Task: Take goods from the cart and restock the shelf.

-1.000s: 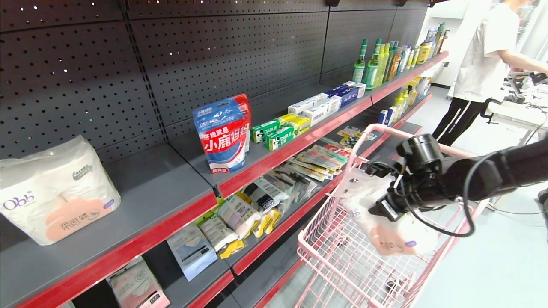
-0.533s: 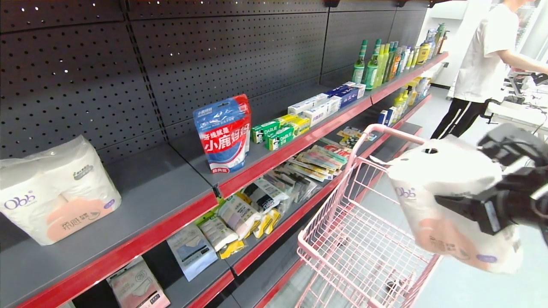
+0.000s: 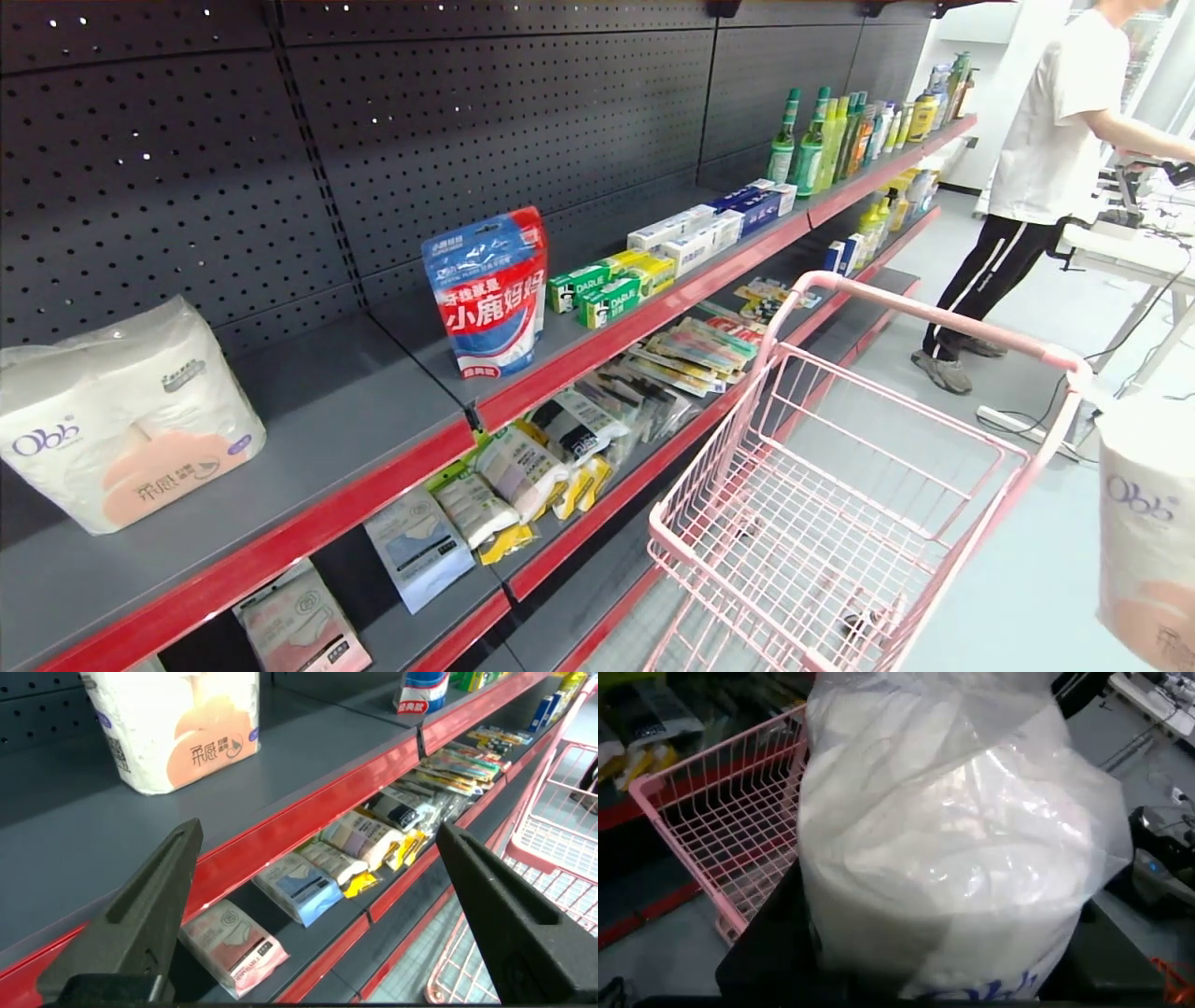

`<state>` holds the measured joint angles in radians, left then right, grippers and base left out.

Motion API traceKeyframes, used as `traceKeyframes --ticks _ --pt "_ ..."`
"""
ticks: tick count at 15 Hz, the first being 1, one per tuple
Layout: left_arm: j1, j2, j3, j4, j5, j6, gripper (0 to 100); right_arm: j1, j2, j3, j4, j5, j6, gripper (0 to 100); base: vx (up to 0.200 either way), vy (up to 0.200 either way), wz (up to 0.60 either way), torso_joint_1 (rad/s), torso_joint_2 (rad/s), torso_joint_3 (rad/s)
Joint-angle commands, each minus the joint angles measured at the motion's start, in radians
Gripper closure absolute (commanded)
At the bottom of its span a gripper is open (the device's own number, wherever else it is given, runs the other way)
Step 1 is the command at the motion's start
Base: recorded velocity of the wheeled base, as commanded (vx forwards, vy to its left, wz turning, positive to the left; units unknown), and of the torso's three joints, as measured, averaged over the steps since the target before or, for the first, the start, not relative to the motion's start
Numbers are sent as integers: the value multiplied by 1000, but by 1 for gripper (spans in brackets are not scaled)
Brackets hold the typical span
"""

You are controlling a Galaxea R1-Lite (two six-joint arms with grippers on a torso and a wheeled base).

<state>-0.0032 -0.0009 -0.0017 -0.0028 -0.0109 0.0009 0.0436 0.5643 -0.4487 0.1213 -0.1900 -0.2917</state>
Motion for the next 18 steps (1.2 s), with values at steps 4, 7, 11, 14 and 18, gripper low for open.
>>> traceKeyframes --ticks 4,7,11,14,18 --pt "0 1 0 0 0 4 0 -41 -168 21 35 21 23 100 0 0 0 0 0 0" --pt "0 1 2 0 0 1 0 -41 -178 44 34 69 28 100 0 0 0 0 0 0" --pt "0 1 2 0 0 -1 0 -41 -248 82 37 70 26 100 0 0 0 148 -334 -178" --pt "0 1 0 0 0 -1 0 -41 -250 93 37 70 23 100 0 0 0 164 -349 -198" --pt "0 1 2 0 0 -1 0 -41 -242 87 35 70 20 100 0 0 0 162 -353 -194"
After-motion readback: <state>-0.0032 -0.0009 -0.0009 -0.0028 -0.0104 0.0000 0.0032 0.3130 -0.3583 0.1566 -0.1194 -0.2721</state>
